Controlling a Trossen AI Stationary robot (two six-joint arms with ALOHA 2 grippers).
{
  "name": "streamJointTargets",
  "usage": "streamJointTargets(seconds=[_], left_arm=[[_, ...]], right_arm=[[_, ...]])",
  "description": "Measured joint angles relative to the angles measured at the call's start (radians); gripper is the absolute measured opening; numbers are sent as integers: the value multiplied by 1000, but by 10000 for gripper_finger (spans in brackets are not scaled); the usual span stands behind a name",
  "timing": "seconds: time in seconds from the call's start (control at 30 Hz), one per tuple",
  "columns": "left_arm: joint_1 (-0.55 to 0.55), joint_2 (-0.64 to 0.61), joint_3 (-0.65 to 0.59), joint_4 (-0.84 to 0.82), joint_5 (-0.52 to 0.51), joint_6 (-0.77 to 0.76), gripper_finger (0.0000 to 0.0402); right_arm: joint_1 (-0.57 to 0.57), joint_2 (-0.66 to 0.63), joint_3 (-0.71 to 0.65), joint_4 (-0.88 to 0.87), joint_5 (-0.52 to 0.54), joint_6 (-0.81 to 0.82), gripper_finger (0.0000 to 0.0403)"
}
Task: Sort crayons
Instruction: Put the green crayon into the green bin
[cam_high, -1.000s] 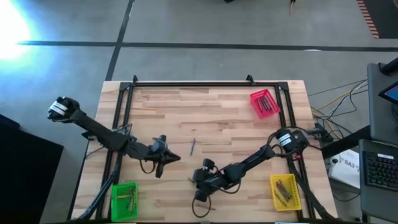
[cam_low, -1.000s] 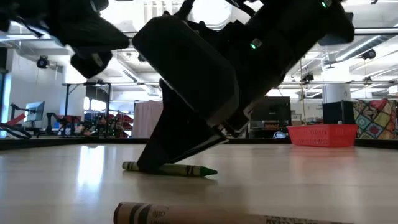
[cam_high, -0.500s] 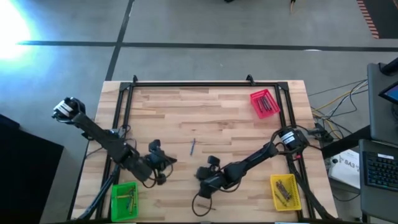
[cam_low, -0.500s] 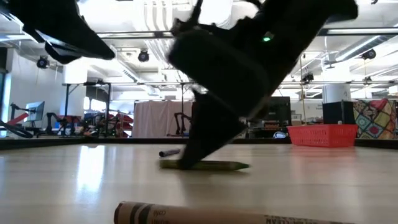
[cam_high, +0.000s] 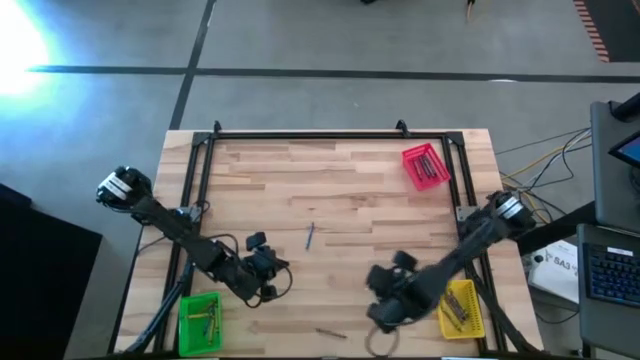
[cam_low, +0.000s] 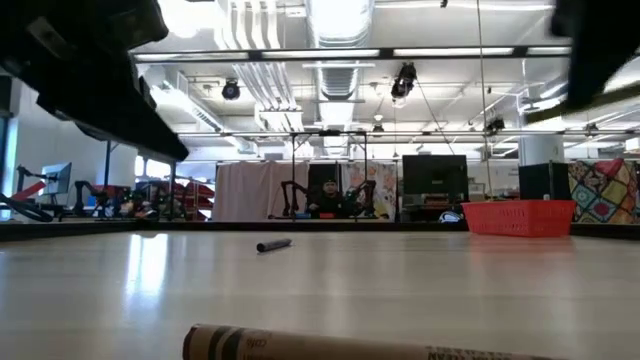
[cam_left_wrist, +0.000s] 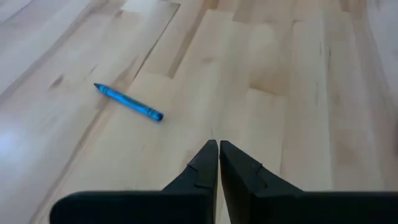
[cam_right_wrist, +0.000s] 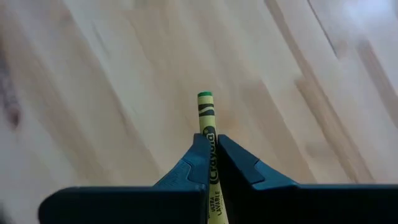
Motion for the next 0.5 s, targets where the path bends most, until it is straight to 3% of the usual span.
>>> streamJointTargets(seconds=[0.27,0.5], left_arm=[[5,-17,7,16,-17,-7,0],[7,-18,10,16,-10,-7,0]], right_arm=[[153,-48,-10,-262,-123,344,12],[259,-47,-12,-321,-280,478,12]])
